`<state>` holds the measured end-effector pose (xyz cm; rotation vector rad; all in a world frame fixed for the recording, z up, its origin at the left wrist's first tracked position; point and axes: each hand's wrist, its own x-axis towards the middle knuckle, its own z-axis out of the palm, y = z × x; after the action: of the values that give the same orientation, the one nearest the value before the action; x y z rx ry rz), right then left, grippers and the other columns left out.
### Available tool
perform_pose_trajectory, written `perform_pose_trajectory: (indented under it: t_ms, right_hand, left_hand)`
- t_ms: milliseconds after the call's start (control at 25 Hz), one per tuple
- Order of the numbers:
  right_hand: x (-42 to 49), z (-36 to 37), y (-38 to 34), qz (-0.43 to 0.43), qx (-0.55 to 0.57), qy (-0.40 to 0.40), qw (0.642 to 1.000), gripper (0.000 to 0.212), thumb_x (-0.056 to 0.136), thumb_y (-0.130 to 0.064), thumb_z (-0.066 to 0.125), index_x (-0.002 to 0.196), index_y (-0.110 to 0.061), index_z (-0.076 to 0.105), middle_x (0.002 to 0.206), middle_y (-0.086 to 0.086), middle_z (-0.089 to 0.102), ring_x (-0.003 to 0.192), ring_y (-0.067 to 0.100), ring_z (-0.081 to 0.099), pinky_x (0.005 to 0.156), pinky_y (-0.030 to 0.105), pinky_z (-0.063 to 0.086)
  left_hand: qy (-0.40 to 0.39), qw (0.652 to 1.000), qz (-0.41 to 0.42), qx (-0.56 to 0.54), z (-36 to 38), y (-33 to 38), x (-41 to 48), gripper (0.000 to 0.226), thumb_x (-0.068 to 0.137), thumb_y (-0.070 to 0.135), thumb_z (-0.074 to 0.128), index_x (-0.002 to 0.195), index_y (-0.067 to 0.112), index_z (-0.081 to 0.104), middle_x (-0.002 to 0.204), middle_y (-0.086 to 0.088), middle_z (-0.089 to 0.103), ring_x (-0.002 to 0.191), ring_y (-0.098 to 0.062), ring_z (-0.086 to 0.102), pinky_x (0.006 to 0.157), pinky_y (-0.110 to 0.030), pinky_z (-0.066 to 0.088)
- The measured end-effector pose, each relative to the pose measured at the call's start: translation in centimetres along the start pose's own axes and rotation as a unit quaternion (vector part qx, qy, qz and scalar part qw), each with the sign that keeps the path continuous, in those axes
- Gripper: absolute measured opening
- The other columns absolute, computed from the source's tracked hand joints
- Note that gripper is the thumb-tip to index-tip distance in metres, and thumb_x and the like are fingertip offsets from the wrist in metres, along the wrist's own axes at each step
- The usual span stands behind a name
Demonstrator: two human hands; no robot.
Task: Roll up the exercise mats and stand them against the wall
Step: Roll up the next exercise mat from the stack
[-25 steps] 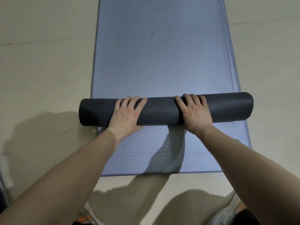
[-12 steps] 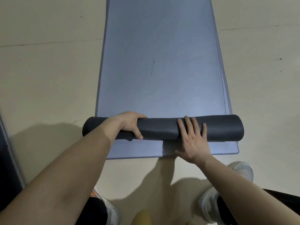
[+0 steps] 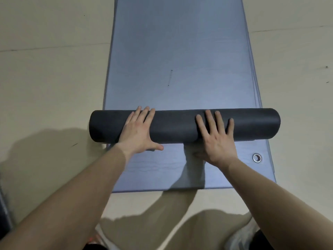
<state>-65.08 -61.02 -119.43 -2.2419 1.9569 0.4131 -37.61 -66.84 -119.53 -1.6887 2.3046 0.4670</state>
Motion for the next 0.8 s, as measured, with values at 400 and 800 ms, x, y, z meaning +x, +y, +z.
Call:
perform_pose_trajectory:
  t_ms: [400,800]
  right_hand:
    - [1.5,-3.2,1.8,-0.048,0.013,-0.111,0.993,0.103,0.065,-0.045,0.083,0.151,-0.035,0.029,0.144,-0.003,0.051,0.132,0.027,0.051,0.112,0.052,0.035]
    - [-8.9,-1.3,0.5,-0.027,0.037,-0.159,0.986,0.136,0.069,-0.081,0.07,0.162,-0.028,-0.013,0.169,0.013,0.002,0.157,0.039,-0.001,0.121,0.069,0.002]
  left_hand:
    - [-0.116,0.991,0.048,-0.047,-3.5,0.9,-0.9,0.103,0.056,0.052,0.086,0.147,0.034,0.04,0.134,0.007,0.054,0.115,-0.024,0.058,0.094,-0.04,0.05]
    - [-0.209,0.97,-0.024,-0.125,-3.8,1.9,-6.0,0.097,0.064,0.054,0.089,0.148,0.036,0.044,0.144,0.004,0.054,0.127,-0.025,0.051,0.107,-0.042,0.042]
